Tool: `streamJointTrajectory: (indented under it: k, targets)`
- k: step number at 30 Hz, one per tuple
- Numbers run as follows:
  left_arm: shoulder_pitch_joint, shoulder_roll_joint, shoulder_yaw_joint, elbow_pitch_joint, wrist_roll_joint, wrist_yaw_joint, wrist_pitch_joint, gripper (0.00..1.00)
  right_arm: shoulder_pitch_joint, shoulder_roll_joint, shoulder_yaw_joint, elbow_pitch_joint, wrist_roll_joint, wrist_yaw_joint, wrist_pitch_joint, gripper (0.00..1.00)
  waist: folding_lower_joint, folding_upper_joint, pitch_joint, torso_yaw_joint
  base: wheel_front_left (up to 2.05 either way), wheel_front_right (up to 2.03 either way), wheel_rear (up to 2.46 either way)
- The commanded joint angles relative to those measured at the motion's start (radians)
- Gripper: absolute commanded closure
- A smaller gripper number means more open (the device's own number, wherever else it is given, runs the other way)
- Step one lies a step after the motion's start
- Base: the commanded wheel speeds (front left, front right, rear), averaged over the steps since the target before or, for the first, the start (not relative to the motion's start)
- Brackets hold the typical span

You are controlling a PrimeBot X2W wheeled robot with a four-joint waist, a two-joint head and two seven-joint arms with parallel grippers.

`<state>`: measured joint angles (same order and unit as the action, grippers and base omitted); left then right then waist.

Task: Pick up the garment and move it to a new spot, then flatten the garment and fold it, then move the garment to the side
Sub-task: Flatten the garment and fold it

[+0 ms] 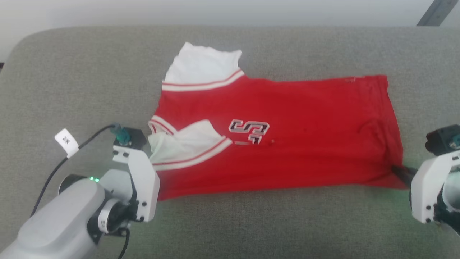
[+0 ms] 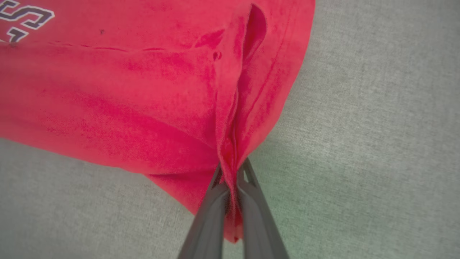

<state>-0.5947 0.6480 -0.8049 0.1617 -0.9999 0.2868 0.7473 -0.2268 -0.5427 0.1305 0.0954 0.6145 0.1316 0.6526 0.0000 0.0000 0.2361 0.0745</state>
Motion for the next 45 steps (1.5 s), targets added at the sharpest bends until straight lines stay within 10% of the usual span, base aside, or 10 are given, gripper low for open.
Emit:
streamJointTrajectory:
  k: [1,11,18,19,20,22,23,37,45]
  targets:
    - [0.02,0.014,-0.002,-0.011,-0.003,0.012,0.007,1.0,0.019,-0.008,-0.002,-0.008,0.001,-0.002,0.009,1.0,0.0,0.0,-0.011,0.003,0.0,0.0,0.0]
    - [0.174,0.105,-0.017,-0.236,-0.019,0.132,0.039,1.0,0.186,-0.058,-0.024,-0.122,0.041,-0.002,0.106,1.0,0.0,0.0,-0.046,0.005,0.0,0.0,0.0]
    - [0.234,0.076,-0.034,-0.221,-0.034,0.132,0.017,0.99,0.245,0.005,-0.04,-0.11,0.033,-0.002,0.105,1.0,0.0,0.0,-0.048,0.0,0.0,0.0,0.0]
    - [0.234,0.07,-0.034,-0.207,-0.034,0.129,0.011,0.8,0.243,0.014,-0.04,-0.105,0.028,-0.002,0.102,1.0,0.0,0.0,-0.048,-0.002,0.0,0.0,0.0]
    - [0.231,0.064,-0.033,-0.193,-0.033,0.125,0.006,0.6,0.239,0.023,-0.04,-0.099,0.02,-0.002,0.096,0.95,0.0,0.0,-0.048,-0.004,0.0,0.0,0.0]
    - [0.217,0.051,-0.029,-0.176,-0.03,0.112,-0.01,0.06,0.225,0.033,-0.04,-0.09,0.002,-0.002,0.081,0.4,0.0,0.0,-0.047,-0.01,0.0,0.0,0.0]
    - [0.208,0.051,-0.027,-0.17,-0.025,0.111,-0.014,0.0,0.218,0.041,-0.047,-0.085,-0.004,-0.002,0.073,0.0,0.0,0.0,-0.047,-0.013,0.0,0.0,0.0]
    - [0.033,0.189,0.029,-0.386,0.06,0.18,0.081,0.0,0.122,0.135,-0.141,-0.123,-0.083,-0.001,-0.121,0.0,0.0,0.0,-0.036,-0.071,0.0,0.0,0.0]
    - [-0.127,0.201,0.054,-0.342,0.124,0.102,0.071,0.0,0.032,0.178,-0.138,-0.171,-0.15,-0.001,-0.358,0.0,0.0,0.0,-0.006,-0.13,0.0,0.0,0.0]
